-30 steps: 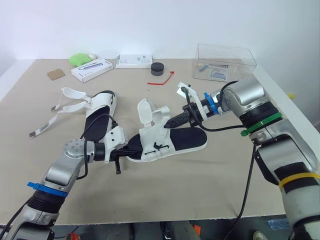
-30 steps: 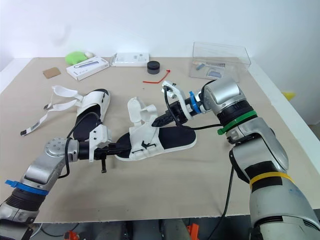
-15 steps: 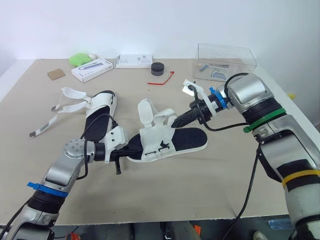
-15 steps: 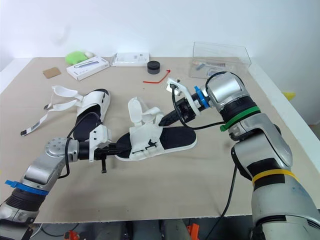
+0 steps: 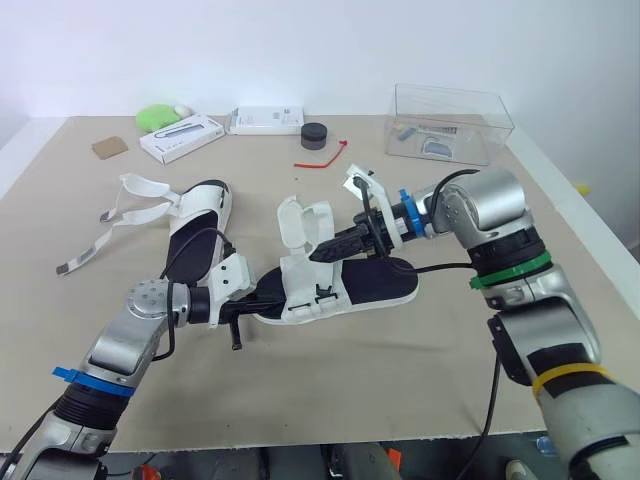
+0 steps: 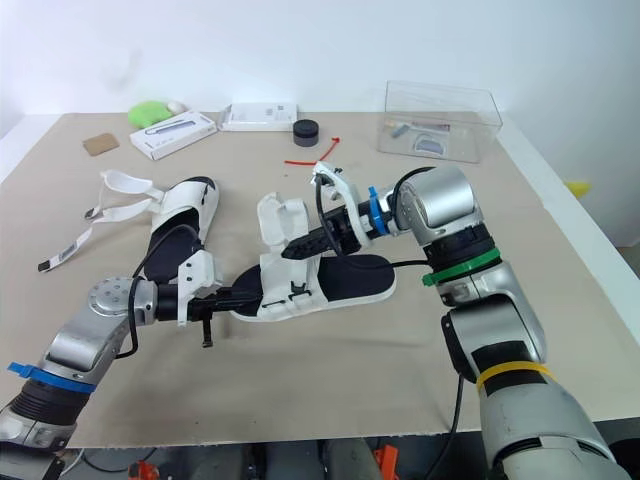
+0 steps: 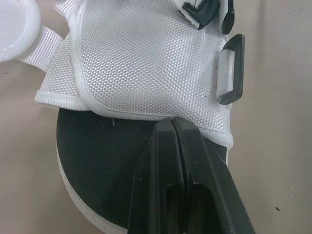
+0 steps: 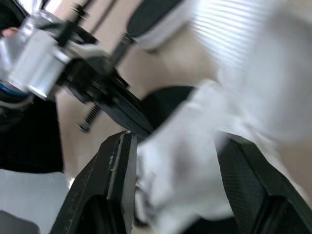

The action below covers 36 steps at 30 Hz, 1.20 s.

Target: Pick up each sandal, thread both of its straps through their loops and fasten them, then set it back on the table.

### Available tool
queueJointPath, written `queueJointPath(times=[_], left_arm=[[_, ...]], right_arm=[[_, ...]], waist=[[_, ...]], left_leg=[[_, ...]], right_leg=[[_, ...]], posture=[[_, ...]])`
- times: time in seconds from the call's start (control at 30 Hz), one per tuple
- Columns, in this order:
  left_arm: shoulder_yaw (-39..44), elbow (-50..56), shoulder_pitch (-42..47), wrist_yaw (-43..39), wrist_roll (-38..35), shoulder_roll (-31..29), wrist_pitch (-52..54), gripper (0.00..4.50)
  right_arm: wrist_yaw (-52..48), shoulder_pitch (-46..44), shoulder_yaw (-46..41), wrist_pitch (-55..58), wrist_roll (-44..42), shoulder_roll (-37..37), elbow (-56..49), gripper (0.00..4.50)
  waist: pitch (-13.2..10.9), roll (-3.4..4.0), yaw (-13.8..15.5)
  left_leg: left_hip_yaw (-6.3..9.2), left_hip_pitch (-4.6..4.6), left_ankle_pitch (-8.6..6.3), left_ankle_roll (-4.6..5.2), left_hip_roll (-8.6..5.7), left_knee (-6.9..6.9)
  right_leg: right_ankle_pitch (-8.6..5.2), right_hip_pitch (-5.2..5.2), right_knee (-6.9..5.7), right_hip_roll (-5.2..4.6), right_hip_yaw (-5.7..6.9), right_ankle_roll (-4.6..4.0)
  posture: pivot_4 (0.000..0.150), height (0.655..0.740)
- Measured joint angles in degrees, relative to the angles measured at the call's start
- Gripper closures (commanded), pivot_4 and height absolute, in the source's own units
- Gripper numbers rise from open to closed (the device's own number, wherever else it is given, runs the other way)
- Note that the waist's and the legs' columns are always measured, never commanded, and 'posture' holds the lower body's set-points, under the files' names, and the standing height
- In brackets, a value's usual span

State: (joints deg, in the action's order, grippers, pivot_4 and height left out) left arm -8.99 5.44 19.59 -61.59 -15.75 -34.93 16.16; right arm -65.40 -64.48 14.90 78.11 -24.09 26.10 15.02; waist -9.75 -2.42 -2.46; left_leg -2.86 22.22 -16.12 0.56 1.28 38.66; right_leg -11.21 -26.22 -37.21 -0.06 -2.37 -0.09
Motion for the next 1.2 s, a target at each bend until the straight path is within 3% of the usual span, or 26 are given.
queueJointPath(times=[0.27, 0.67, 0.83, 0.9, 1.2], left_arm=[[-0.1, 0.1, 0.0, -0.1, 0.0, 0.0, 0.0, 4.50], [0.0, 0.1, -0.1, 0.2, 0.0, 0.1, 0.0, 4.50], [-0.1, 0.1, -0.1, 0.4, 0.0, 0.3, 0.0, 4.50], [-0.1, 0.1, -0.1, 0.4, 0.0, 0.3, 0.0, 4.50], [-0.1, 0.1, 0.0, 0.3, 0.0, 0.4, 0.0, 4.50]], right_arm=[[9.7, 3.6, -6.8, 9.4, -4.6, -1.7, -8.3, 1.67], [21.0, 8.2, -15.2, 14.4, -8.7, -5.7, -13.4, 1.67], [25.3, 8.9, -17.5, 14.5, -10.6, -6.3, -13.4, 3.91], [26.0, 9.4, -17.7, 14.4, -11.1, -5.9, -13.5, 4.46], [28.4, 9.2, -17.7, 14.0, -13.9, -5.1, -9.6, 4.46]], waist=[[0.0, 0.00, 0.0], [0.0, -0.01, 0.0], [0.0, -0.01, -0.1], [0.0, -0.01, -0.1], [0.0, 0.00, -0.1]], left_leg=[[0.00, 0.08, 0.00, 0.00, -0.08, 0.02], [-0.01, 0.08, 0.01, 0.01, -0.09, 0.04], [-0.02, 0.09, 0.01, 0.01, -0.10, 0.07], [-0.02, 0.09, 0.01, 0.01, -0.10, 0.07], [-0.03, 0.08, 0.01, 0.01, -0.10, 0.07]], right_leg=[[0.01, -0.04, 0.03, -0.09, 0.03, 0.03], [0.02, -0.03, 0.01, -0.07, 0.01, 0.05], [0.04, -0.02, 0.01, -0.08, -0.01, 0.07], [0.04, -0.02, 0.02, -0.08, 0.00, 0.07], [0.04, -0.01, 0.02, -0.06, -0.03, 0.08]], posture=[[0.150, 0.7400], [0.150, 0.7400], [0.150, 0.7400], [0.150, 0.7400], [0.150, 0.7400]])
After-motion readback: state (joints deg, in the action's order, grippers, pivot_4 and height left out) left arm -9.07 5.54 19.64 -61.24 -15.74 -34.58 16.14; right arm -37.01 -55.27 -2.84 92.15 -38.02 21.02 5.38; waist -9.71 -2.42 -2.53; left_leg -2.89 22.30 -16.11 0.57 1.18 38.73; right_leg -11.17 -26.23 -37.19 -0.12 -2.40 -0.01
